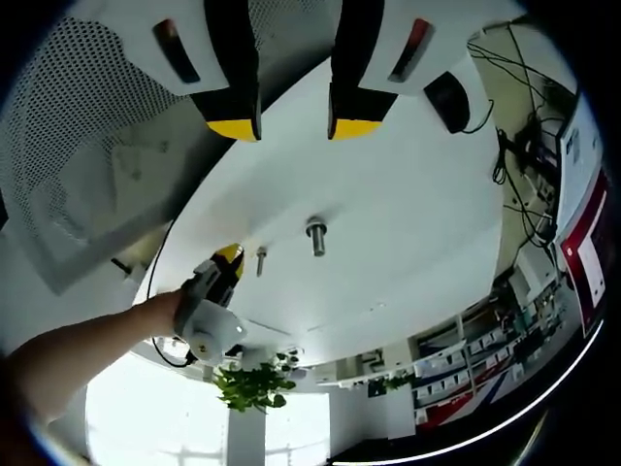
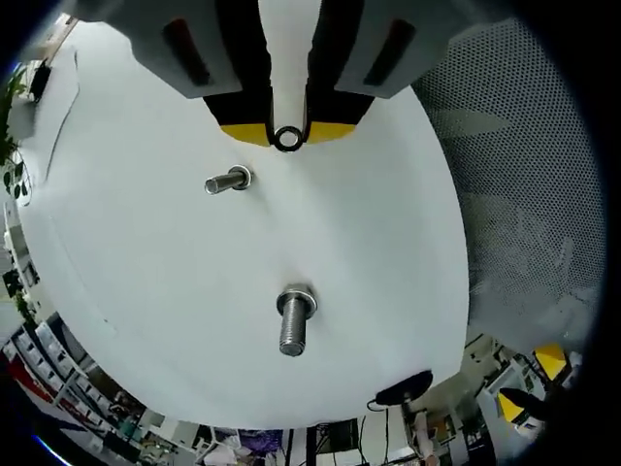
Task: Place the washer onto the threaded stud by aligning its center hole with the stud, sliding it down to the base, and recovering from edge contact or off-axis alignment until the washer reaches the visible bottom stop.
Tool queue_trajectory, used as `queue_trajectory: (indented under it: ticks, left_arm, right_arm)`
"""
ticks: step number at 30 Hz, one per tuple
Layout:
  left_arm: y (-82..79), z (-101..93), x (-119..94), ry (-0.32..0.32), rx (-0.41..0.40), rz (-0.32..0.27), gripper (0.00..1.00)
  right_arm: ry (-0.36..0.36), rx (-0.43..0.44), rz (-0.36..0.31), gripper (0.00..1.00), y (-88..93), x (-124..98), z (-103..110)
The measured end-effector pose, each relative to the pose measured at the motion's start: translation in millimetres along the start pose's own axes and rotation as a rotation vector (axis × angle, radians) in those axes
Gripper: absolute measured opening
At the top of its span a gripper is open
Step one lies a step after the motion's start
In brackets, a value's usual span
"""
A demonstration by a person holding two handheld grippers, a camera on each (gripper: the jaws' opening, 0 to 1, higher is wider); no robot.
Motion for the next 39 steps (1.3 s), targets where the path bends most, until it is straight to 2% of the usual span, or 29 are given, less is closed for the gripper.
queue_trajectory:
  ticks: [4, 14, 28, 39]
  left_arm:
    - [-0.3, 0.1, -0.5, -0.001, 0.000, -0.003, 0.26]
    - [-0.1, -0.2, -0.4, 0.003, 0.001, -0.002, 0.26]
    - [0.7, -0.2, 0.0, 0.003, 0.001, 0.003, 0.25]
    - [1.6, -0.6, 0.5, 0.006, 0.001, 0.012, 0.25]
  right_arm:
    - [0.012, 0.009, -0.018, 0.14, -3.5, -8.5, -7.3]
    - [0.062, -0.032, -0.078, 0.14, -21.9, -28.7, -17.5]
    - [0.081, -0.057, -0.066, 0.14, -27.7, -20.8, -28.7]
    - [0.070, -0.047, -0.047, 0.14, -28.7, -12.7, -34.1]
Point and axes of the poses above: the point that each gripper's makers call its tool centre point, and the gripper's own axes: x roughly forward along the fingers, z roughly to its left, y roughly out of its underside, the point moved 6 cm from there along -x, roughly backward along the fingers, and after that the axes turned 7 degrees about z, right-handed, at the moved point
